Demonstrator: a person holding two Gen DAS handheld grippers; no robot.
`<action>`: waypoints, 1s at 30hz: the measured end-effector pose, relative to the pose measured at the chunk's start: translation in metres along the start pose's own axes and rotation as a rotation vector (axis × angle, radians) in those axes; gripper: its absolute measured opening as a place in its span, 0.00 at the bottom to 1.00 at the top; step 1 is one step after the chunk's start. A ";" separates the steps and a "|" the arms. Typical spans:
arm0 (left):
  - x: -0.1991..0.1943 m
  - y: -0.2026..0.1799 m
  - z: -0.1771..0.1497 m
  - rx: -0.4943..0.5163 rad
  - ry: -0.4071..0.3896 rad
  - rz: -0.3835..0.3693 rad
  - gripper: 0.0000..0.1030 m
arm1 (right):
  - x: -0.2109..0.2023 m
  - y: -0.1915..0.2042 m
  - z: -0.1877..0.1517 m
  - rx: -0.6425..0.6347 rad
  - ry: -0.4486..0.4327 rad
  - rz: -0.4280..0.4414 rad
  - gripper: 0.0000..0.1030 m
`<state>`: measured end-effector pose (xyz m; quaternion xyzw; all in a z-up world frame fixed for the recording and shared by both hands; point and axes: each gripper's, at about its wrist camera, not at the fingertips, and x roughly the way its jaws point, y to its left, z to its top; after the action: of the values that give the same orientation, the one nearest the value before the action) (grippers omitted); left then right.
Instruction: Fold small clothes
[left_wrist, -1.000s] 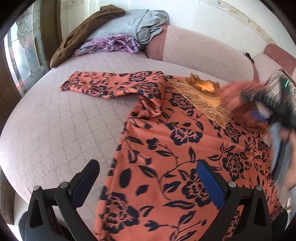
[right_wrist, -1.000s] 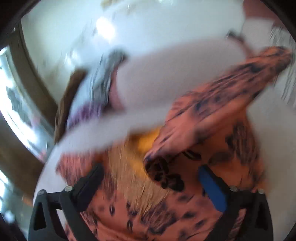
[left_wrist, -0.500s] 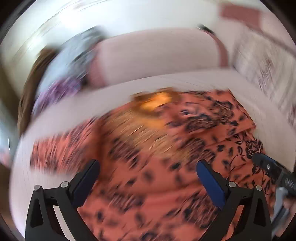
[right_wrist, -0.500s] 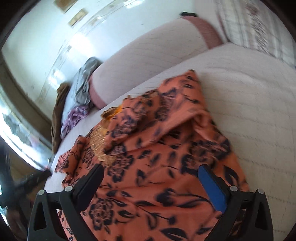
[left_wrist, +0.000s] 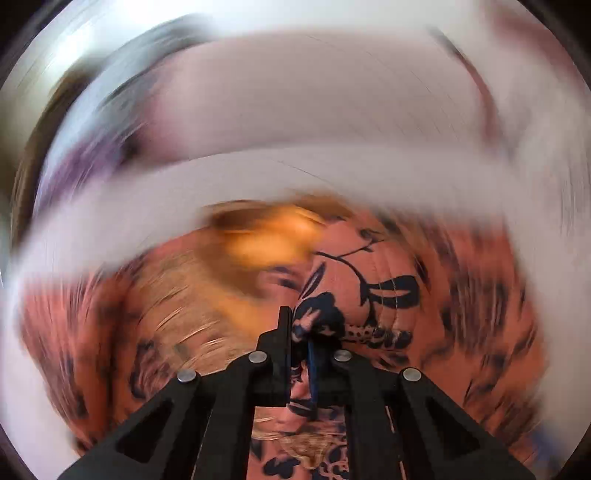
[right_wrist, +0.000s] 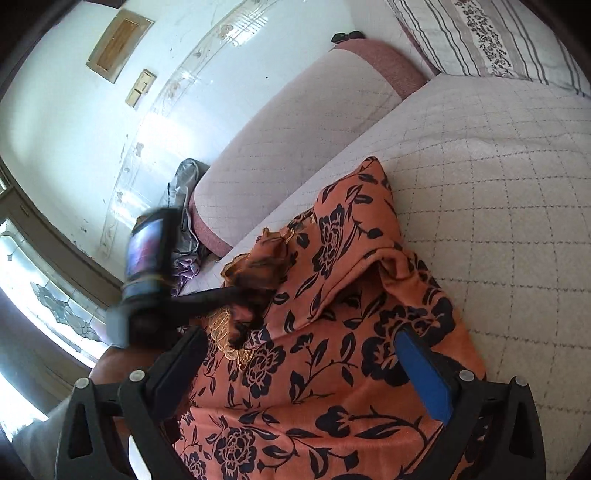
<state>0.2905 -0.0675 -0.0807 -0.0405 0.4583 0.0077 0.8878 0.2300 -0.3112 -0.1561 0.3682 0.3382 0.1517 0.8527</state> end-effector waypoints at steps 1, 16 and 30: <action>-0.006 0.034 -0.005 -0.138 -0.010 -0.055 0.06 | -0.001 -0.001 0.000 0.002 0.001 0.001 0.99; 0.023 0.132 -0.053 -0.327 0.115 -0.169 0.10 | 0.020 -0.018 0.017 0.307 0.104 0.201 1.00; 0.002 0.169 -0.062 -0.384 0.107 -0.148 0.17 | 0.039 -0.043 0.064 0.425 -0.040 -0.073 0.35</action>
<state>0.2331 0.0964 -0.1290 -0.2429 0.4906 0.0278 0.8364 0.3028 -0.3541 -0.1739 0.5301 0.3587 0.0385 0.7674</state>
